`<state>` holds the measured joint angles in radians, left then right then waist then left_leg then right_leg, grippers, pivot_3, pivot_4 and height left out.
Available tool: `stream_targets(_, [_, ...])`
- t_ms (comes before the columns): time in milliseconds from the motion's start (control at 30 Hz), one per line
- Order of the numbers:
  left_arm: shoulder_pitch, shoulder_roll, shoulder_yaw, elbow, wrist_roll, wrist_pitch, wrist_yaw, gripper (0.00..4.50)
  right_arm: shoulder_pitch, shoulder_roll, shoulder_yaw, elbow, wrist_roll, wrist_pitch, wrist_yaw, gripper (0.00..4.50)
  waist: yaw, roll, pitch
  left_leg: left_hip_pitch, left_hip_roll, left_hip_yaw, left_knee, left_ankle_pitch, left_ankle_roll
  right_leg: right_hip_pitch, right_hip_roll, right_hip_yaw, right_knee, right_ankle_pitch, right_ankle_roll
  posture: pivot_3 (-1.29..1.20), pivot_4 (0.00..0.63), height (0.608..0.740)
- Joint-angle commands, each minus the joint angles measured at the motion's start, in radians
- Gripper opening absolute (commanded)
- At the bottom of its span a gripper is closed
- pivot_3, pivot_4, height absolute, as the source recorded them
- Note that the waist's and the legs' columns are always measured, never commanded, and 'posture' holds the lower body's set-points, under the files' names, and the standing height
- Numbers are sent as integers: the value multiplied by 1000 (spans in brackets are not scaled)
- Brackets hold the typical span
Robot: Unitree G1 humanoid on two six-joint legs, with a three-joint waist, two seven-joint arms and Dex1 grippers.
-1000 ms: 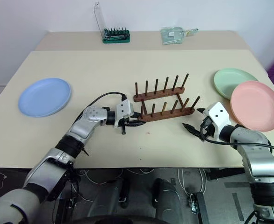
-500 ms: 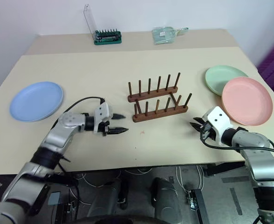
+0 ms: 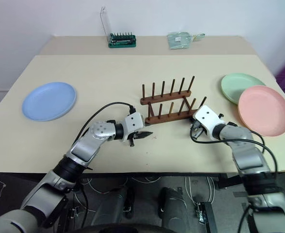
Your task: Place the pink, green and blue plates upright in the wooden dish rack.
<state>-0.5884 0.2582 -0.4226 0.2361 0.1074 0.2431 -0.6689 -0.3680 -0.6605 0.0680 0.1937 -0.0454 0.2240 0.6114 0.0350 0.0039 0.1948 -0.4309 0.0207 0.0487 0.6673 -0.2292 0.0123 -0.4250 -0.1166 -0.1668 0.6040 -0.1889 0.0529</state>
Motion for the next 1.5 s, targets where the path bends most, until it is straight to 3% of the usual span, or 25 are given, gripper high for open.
stream_targets(33, [-13,12,46,184,71,18,137,1631,-60,23,15,94,-55,-42,-58,0,-3,3,-4,-2,7,0,-1,0,0,2,5,-2,-9,3,2,0,150,730])
stream_targets(333, [-16,22,55,205,59,-32,156,1631,-137,45,20,199,-91,-126,-101,0,-29,2,-9,4,8,9,-1,2,3,0,4,-2,-4,10,-2,0,150,730])
stream_targets(433, [15,23,77,138,12,-57,115,1631,-95,6,-29,115,-14,-89,-1,0,-31,2,-9,4,8,11,-2,2,3,-2,4,-1,-3,10,-2,0,150,730])
stream_targets(567, [99,6,134,-115,-194,-54,-53,1599,-1,-96,-167,-69,96,-30,85,1694,-28,4,-7,2,8,13,-4,1,3,-4,3,0,-4,9,-2,0,150,730])
stream_targets(700, [153,31,136,-317,-359,58,-213,1599,92,-208,-319,-136,109,62,66,3618,-9,5,-6,-12,7,14,0,2,4,-17,3,1,-1,12,0,0,150,730])
stream_targets(867, [153,63,102,-357,-386,124,-283,1599,185,-233,-380,-136,75,111,6,3618,3,5,-7,-11,9,16,0,1,3,-17,4,1,-3,10,-5,0,150,730])
stream_targets(1067, [145,59,77,-347,-355,106,-285,1599,195,-195,-337,-44,33,135,-74,3618,1,5,-7,-12,9,19,0,1,4,-19,4,2,-3,10,-5,0,150,730])
stream_targets(1167, [151,61,76,-350,-349,108,-280,1599,185,-182,-304,-7,7,116,-99,2880,2,5,-7,-11,9,19,0,2,4,-19,4,2,-3,10,-5,0,150,730])
stream_targets(1333, [172,68,73,-361,-341,103,-278,1599,181,-185,-283,-3,-24,93,-133,335,2,5,-7,-11,9,19,0,2,4,-19,4,3,-3,11,-5,0,150,730])
stream_targets(1367, [174,67,70,-361,-340,104,-278,1599,181,-187,-283,-2,-28,88,-139,22,2,5,-7,-11,9,19,0,2,4,-19,4,3,-3,11,-5,0,150,730])
stream_targets(1500, [173,68,57,-355,-328,94,-286,1599,200,-208,-288,-28,-66,73,-178,22,4,5,-7,-11,9,20,0,2,4,-19,4,3,-3,11,-5,0,150,730])
